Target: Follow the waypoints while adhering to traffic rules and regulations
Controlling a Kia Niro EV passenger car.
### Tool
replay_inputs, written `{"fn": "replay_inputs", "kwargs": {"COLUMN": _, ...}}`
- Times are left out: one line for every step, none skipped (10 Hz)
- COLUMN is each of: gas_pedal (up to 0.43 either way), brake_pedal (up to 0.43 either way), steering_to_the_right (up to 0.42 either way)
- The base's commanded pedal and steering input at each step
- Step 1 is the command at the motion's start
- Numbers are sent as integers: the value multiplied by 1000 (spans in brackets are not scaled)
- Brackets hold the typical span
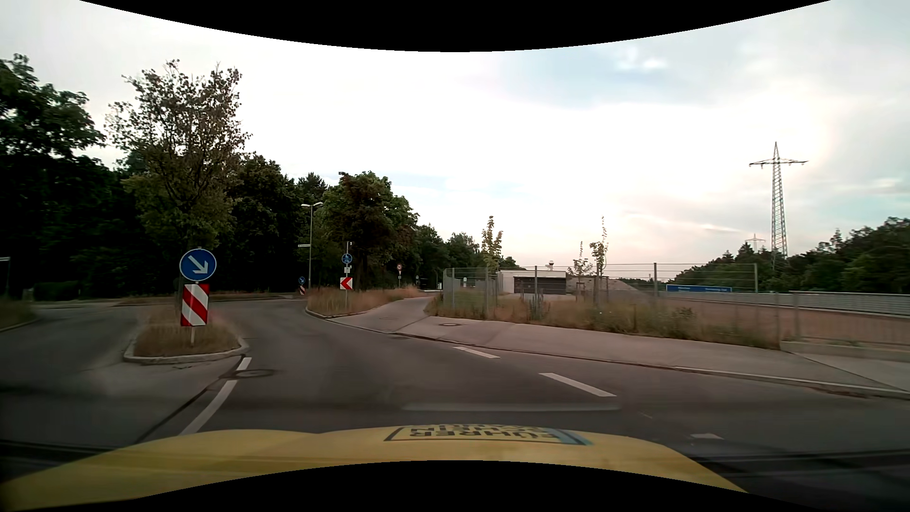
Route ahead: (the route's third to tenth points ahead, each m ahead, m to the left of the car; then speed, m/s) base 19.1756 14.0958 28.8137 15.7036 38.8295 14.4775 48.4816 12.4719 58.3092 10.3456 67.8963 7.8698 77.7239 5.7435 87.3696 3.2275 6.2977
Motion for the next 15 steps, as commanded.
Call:
{"fn": "replay_inputs", "kwargs": {"gas_pedal": 39, "brake_pedal": 0, "steering_to_the_right": -165}}
{"fn": "replay_inputs", "kwargs": {"gas_pedal": 39, "brake_pedal": 0, "steering_to_the_right": -172}}
{"fn": "replay_inputs", "kwargs": {"gas_pedal": 39, "brake_pedal": 0, "steering_to_the_right": -178}}
{"fn": "replay_inputs", "kwargs": {"gas_pedal": 39, "brake_pedal": 0, "steering_to_the_right": -188}}
{"fn": "replay_inputs", "kwargs": {"gas_pedal": 39, "brake_pedal": 0, "steering_to_the_right": -201}}
{"fn": "replay_inputs", "kwargs": {"gas_pedal": 39, "brake_pedal": 0, "steering_to_the_right": -209}}
{"fn": "replay_inputs", "kwargs": {"gas_pedal": 39, "brake_pedal": 0, "steering_to_the_right": -213}}
{"fn": "replay_inputs", "kwargs": {"gas_pedal": 47, "brake_pedal": 0, "steering_to_the_right": -214}}
{"fn": "replay_inputs", "kwargs": {"gas_pedal": 47, "brake_pedal": 0, "steering_to_the_right": -216}}
{"fn": "replay_inputs", "kwargs": {"gas_pedal": 47, "brake_pedal": 0, "steering_to_the_right": -218}}
{"fn": "replay_inputs", "kwargs": {"gas_pedal": 47, "brake_pedal": 0, "steering_to_the_right": -218}}
{"fn": "replay_inputs", "kwargs": {"gas_pedal": 47, "brake_pedal": 0, "steering_to_the_right": -217}}
{"fn": "replay_inputs", "kwargs": {"gas_pedal": 47, "brake_pedal": 0, "steering_to_the_right": -217}}
{"fn": "replay_inputs", "kwargs": {"gas_pedal": 59, "brake_pedal": 0, "steering_to_the_right": -216}}
{"fn": "replay_inputs", "kwargs": {"gas_pedal": 59, "brake_pedal": 0, "steering_to_the_right": -209}}
